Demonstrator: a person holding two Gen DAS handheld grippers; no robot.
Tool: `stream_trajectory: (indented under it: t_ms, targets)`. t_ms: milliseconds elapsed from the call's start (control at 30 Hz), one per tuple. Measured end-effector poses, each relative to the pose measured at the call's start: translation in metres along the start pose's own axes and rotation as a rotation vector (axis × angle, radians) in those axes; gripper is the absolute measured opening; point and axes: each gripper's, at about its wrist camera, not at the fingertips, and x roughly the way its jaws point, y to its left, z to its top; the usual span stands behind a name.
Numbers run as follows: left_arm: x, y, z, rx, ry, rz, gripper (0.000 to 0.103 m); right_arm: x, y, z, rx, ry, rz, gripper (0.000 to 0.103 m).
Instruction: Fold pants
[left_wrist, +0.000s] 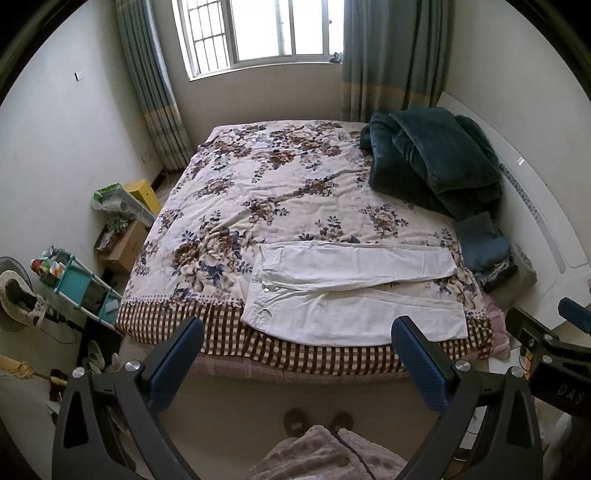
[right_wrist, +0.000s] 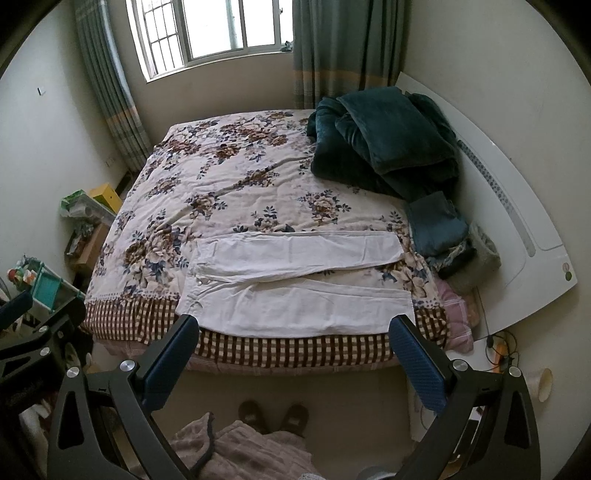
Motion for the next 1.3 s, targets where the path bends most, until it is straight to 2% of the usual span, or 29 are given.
stream_trajectory:
  t_ms: [700,867,1000,1133,1300]
  targets:
    - [0.001,0.003,-0.005,-0.016,-0.011,0.004,0.103,-0.001,0.006,-0.003,-0.003,-0.009,0.003,0.103]
    - [0.005,-0.001,-0.007,-0.02,-0.036,0.011,0.103,0.001,0.007,-0.004,0.002,-0.014,0.001,0.103]
    - [0.026,-0.014,-0.004,-0.032,-0.037,0.023,0.103,0.017,0.002,0.003,0.019,-0.014,0.003,0.103]
    - [0.063,-0.032,0.003,-0.044,-0.021,0.052,0.103,0.052,-0.02,0.017,0.031,-0.013,0.001,0.103]
    - [0.11,-0.047,0.022,-0.04,0.03,0.053,0.103,0.104,-0.038,0.038,0.062,-0.007,-0.049,0.103]
